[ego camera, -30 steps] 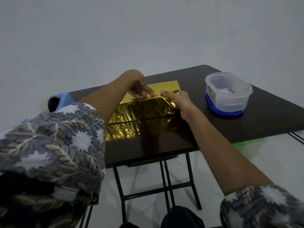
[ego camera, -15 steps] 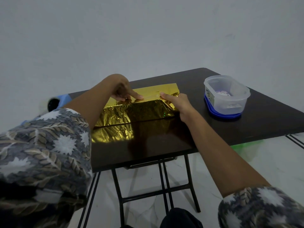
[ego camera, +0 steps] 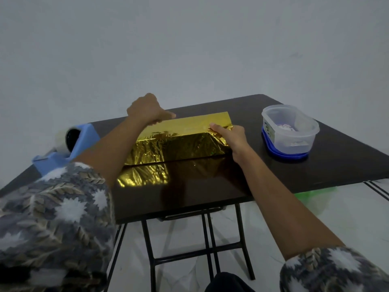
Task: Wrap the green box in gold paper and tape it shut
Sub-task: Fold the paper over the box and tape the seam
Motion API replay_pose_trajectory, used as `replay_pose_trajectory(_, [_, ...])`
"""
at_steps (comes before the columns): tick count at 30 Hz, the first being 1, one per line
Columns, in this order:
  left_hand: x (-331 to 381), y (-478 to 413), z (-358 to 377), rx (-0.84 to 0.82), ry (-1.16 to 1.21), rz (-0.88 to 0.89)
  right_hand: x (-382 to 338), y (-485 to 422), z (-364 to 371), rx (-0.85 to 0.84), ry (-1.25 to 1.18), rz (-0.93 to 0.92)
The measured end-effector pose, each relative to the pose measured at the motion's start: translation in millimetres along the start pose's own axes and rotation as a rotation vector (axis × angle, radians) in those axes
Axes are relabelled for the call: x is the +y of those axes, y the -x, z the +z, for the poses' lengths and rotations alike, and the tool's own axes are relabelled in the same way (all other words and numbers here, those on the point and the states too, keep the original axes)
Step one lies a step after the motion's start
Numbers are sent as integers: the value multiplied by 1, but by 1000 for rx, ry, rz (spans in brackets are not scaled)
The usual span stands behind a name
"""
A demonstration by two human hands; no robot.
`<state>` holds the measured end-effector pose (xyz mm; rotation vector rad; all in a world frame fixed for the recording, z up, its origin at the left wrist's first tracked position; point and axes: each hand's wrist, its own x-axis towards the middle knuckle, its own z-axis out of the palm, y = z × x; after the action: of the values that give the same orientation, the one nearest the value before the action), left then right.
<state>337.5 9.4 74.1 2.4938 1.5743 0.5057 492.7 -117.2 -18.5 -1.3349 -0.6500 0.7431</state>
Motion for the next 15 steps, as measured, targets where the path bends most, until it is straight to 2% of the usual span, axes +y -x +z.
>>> replay_pose_trajectory(1, [-4,8,6,79,99,73,0,0,-1,26,-9,-14])
replay_pose_trajectory(3, [-13,26,25,126,241,244,2,0,-4,92,-9,-26])
replay_pose_trajectory(6, [-34,47,48,105,152,489,4,1,-7,360,222,-146])
replay_pose_trajectory(8, [-45,49,60,127,56,558,-2,11,2,551,449,-374])
replay_pose_trajectory(9, [-46,51,65,148,12,558,-5,17,10,520,535,-563])
replay_pose_trajectory(11, [-44,55,72,179,-61,524,-7,25,37,198,771,-811])
replay_pose_trajectory(12, [-43,56,73,193,-100,512,-4,28,49,45,939,-826])
replay_pose_trajectory(13, [-44,58,72,205,-137,503,2,28,56,-40,1093,-801])
replay_pose_trajectory(15, [-57,59,67,215,-166,482,13,23,59,-50,1241,-783])
